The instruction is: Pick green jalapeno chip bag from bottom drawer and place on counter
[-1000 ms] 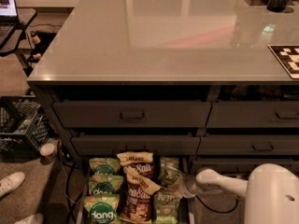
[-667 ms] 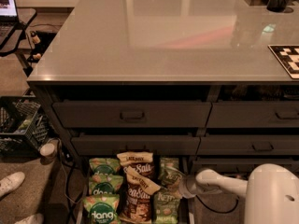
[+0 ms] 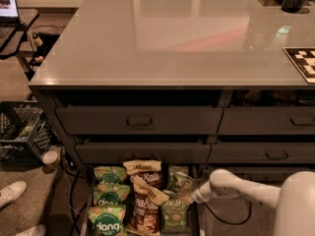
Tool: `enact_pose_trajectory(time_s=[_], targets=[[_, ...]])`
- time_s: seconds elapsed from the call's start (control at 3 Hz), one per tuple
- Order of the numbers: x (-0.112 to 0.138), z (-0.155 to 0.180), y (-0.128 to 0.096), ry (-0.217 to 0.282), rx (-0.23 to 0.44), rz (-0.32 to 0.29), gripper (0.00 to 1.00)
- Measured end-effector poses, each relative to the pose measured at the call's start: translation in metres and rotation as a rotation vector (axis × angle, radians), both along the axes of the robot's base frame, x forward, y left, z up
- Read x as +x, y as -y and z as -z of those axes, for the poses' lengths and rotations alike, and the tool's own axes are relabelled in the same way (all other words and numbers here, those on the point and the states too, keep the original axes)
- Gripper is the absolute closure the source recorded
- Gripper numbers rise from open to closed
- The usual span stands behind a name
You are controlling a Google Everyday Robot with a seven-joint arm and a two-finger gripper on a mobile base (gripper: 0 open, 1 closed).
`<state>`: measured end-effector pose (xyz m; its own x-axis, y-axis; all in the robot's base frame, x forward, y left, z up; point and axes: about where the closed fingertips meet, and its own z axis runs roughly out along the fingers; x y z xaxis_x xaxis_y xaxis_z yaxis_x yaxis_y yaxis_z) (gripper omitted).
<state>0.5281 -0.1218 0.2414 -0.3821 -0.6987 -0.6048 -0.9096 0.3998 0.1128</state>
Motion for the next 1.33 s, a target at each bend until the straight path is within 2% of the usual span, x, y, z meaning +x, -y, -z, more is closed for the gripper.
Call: enact_pose_trajectory(time_s=[0.33,0.67,1.0,1.33], targets=[[-0.009,-0.076,0.002,-0.042,0.039,0.021,1.00],[-0.009,-0.076,0.002,-0.042,0.039,0.021,1.00],[-0.017,-0.097,0.001,-0.068,0.016,0.035,1.00],[-0.033,-0.140,0.005,-0.082,-0.006,0.096,1.00]])
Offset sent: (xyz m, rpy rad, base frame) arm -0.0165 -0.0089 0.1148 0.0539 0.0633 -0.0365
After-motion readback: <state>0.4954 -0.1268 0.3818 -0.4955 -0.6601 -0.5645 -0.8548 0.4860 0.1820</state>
